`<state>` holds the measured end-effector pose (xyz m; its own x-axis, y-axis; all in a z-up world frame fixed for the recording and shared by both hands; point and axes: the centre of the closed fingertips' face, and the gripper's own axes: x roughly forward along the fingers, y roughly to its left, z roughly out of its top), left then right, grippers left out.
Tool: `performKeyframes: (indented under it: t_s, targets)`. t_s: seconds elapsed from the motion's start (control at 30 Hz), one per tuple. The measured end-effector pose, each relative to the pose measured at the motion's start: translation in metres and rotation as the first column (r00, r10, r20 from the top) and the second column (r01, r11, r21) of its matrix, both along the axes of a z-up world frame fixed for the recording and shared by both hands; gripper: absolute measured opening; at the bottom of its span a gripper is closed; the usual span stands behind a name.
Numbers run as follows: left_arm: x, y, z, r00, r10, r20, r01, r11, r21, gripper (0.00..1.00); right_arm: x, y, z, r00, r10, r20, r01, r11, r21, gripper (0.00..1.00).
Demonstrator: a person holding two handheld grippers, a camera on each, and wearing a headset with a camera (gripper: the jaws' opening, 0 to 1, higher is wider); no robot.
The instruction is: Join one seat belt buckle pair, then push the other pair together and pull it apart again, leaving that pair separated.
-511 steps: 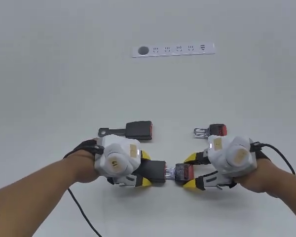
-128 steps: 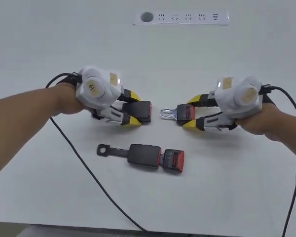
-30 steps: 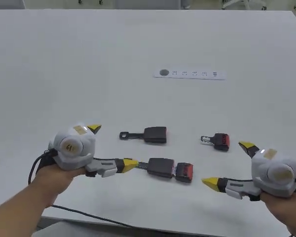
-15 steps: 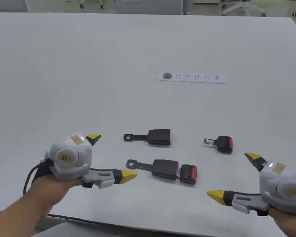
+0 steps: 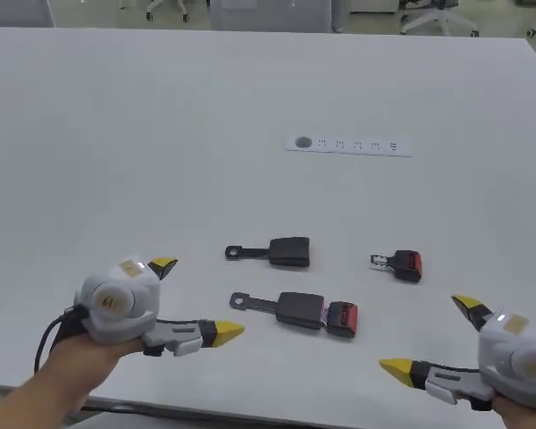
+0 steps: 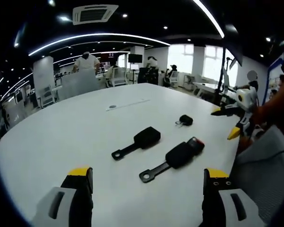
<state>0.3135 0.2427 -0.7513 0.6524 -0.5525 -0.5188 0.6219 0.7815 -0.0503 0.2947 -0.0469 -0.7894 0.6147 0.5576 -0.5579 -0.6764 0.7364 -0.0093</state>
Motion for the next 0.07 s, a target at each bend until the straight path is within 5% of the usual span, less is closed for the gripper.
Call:
performKeyframes:
  t_s: [0.07]
  targets:
    - [-0.0006, 0.0015, -0.0003, 1.0, 0.004, -0.001, -0.004, 1.0, -0.001, 1.0, 0.0003, -0.0009, 0.0005, 1.0, -0.006, 0.002, 0.006, 1.0, 0.001, 0.98]
